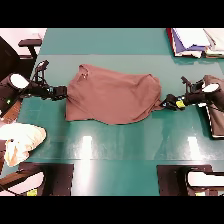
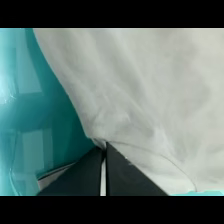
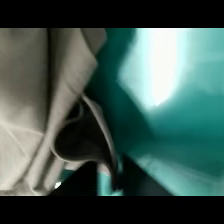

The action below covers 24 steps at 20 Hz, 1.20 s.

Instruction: Fold the shirts.

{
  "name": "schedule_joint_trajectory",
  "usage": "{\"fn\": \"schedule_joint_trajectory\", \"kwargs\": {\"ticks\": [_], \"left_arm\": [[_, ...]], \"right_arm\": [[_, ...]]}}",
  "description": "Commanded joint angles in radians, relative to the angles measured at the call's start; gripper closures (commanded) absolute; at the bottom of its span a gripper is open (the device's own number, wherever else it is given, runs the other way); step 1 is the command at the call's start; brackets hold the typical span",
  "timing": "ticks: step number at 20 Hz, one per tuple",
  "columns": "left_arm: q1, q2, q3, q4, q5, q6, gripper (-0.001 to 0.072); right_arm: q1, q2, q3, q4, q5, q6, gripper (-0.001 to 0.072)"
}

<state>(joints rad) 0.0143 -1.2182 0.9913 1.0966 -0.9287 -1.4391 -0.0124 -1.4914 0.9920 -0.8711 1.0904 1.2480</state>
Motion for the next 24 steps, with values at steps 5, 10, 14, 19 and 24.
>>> {"fn": "schedule_joint_trajectory", "kwargs": {"ticks": [5,10,14,19,24], "left_arm": [[0.001,0.117,0.098,0.007,-0.085,0.0,0.068],[0.001,0.372,0.444,0.014,-0.072,-0.002,0.068],[0.001,0.485,0.757,0.019,-0.048,-0.029,0.068],[0.001,0.502,1.051,0.03,-0.03,-0.08,0.0682],[0.001,0.483,1.068,0.131,-0.066,-0.151,0.0682]], "right_arm": [[-0.016,0.175,0.051,0.006,0.082,-0.019,0.069],[-0.133,0.481,0.321,0.008,0.14,-0.017,0.0689],[-0.22,0.642,0.608,0.007,0.134,0.018,0.069],[-0.372,0.746,0.851,0.004,0.144,0.063,0.069],[-0.462,0.643,1.071,0.005,0.317,0.138,0.0691]]}}
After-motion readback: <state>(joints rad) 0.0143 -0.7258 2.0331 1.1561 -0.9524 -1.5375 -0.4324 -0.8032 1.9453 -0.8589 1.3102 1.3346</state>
